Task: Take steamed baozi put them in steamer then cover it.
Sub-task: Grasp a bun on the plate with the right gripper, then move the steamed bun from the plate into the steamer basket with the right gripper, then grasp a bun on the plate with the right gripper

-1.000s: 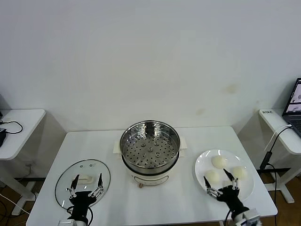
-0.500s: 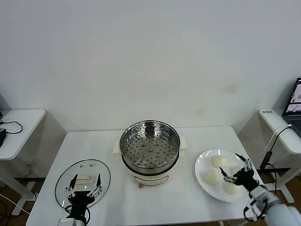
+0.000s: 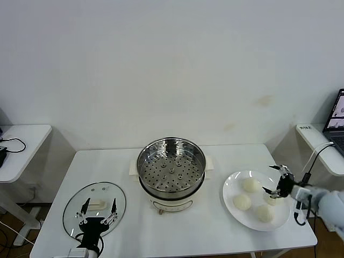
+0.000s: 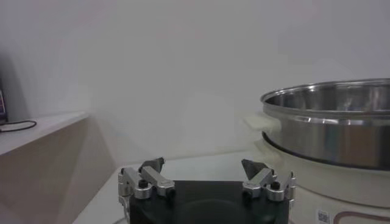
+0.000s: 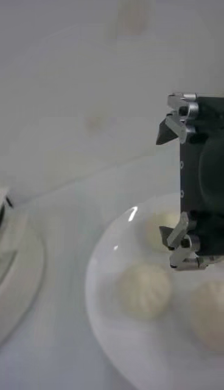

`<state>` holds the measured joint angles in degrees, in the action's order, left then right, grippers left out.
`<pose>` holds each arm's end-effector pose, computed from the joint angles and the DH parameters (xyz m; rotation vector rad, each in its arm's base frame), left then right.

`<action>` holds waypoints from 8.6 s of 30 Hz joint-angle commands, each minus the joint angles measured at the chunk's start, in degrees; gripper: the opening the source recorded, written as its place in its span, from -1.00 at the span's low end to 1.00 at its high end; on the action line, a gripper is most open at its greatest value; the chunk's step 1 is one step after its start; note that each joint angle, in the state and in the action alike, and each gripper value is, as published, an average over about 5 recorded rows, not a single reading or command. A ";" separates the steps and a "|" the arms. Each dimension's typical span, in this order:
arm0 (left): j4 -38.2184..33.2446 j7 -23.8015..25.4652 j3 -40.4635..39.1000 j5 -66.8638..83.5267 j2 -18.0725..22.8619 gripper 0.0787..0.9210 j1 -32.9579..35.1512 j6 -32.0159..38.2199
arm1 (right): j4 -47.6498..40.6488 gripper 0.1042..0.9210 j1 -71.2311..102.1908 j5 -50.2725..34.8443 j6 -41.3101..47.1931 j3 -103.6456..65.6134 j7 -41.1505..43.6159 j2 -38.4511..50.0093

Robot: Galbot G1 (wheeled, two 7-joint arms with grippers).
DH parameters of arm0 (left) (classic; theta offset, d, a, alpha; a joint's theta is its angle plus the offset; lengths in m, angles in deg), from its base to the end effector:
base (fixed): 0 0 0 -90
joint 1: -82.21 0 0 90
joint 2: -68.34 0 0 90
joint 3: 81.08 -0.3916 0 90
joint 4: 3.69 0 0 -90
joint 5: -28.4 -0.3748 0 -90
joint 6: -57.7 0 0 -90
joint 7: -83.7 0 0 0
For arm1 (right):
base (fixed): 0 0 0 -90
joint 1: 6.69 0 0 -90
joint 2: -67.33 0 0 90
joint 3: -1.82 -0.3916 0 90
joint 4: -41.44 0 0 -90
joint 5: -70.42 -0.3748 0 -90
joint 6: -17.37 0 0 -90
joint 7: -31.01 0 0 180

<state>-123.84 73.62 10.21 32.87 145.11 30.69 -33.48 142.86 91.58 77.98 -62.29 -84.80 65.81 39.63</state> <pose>0.1315 0.0536 -0.3553 0.1055 -2.9775 -0.2107 0.3389 -0.2709 -0.2177 0.8368 -2.1030 1.4474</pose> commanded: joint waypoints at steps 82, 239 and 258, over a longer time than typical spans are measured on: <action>-0.90 0.22 1.77 -0.73 1.16 0.77 1.09 -0.26 | -29.50 0.03 -60.10 3.92 0.81 60.94 25.85 -7.86; 0.29 0.92 3.67 0.90 -2.55 0.77 -0.51 -1.40 | -13.09 0.76 -60.85 -2.58 8.79 73.17 24.31 -0.61; 1.43 0.89 3.63 0.88 -2.22 0.77 -1.18 -1.41 | -21.30 0.75 -59.74 -1.79 8.08 71.86 23.98 -9.07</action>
<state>-122.50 74.53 13.84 33.76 142.85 29.48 -34.93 124.54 30.35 75.71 -54.22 -11.93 89.85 33.64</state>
